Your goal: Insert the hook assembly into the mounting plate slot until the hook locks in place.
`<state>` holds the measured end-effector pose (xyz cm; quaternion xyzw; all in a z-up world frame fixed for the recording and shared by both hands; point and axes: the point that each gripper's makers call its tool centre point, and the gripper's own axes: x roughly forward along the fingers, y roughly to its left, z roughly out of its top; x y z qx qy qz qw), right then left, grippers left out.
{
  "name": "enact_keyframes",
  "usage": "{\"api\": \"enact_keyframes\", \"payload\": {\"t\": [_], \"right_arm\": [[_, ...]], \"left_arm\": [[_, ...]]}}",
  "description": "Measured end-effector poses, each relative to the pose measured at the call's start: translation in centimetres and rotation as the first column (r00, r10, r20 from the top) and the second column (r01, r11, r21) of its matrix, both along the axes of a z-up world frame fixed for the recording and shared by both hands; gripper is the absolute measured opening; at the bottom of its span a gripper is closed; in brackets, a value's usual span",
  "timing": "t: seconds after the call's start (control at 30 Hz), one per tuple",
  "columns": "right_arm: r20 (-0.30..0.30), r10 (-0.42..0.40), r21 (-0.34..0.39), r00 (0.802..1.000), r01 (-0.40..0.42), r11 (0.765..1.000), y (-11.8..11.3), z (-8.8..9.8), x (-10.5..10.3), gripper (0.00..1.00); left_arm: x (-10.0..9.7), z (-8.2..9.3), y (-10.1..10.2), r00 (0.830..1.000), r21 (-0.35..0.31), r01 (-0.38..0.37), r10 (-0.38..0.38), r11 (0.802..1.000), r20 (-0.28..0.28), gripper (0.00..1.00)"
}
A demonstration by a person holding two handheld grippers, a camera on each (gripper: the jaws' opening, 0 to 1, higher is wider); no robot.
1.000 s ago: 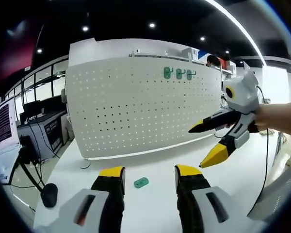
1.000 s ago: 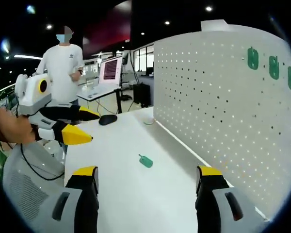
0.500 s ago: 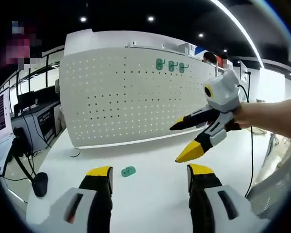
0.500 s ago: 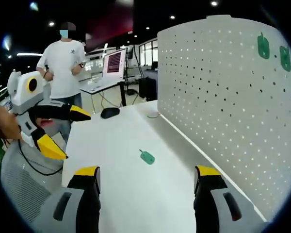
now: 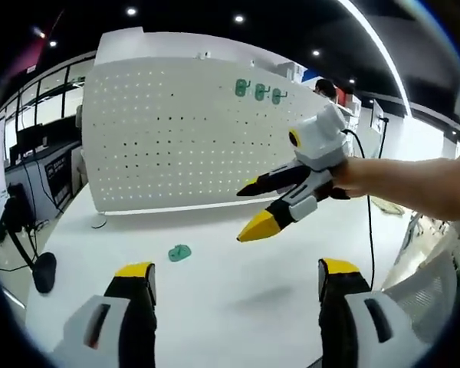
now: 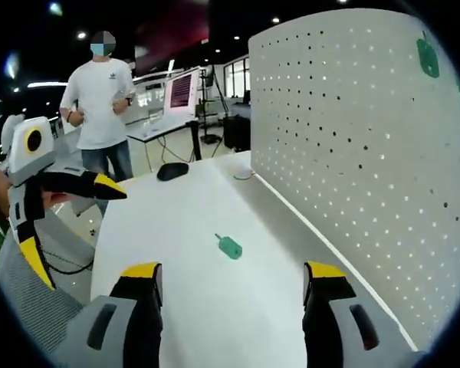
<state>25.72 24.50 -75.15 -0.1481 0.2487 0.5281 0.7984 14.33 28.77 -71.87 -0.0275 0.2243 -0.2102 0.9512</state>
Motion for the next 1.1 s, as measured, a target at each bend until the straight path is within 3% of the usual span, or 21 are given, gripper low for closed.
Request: {"api": "enact_keyframes", "payload": {"t": [0.33, 0.47, 0.67, 1.1], "right_arm": [[-0.045, 0.018, -0.01, 0.999, -0.018, 1.0, 1.4, -1.6, 1.0, 0.63], [-0.06, 0.023, -0.021, 0.998, -0.024, 0.999, 2.2, -2.5, 1.5, 0.59], [-0.103, 0.039, -0.029, 0.994, -0.042, 0.999, 3.5, -3.7, 1.8, 0.45], [-0.158, 0.057, -0.036, 0.986, -0.064, 0.997, 5.4, -5.8, 3.0, 0.29]], "left_arm": [[-0.6, -0.6, -0.3, 1.0, -0.02, 0.005, -0.005, 1.0, -0.019, 1.0], [-0.9, -0.8, -0.6, 1.0, -0.023, 0.014, -0.014, 1.0, -0.026, 1.0], [-1.1, -1.3, -0.7, 0.999, -0.024, 0.012, -0.013, 1.0, -0.035, 1.0], [-0.8, -1.7, -0.4, 0.999, -0.049, 0.0, -0.003, 0.999, -0.054, 1.0]]}}
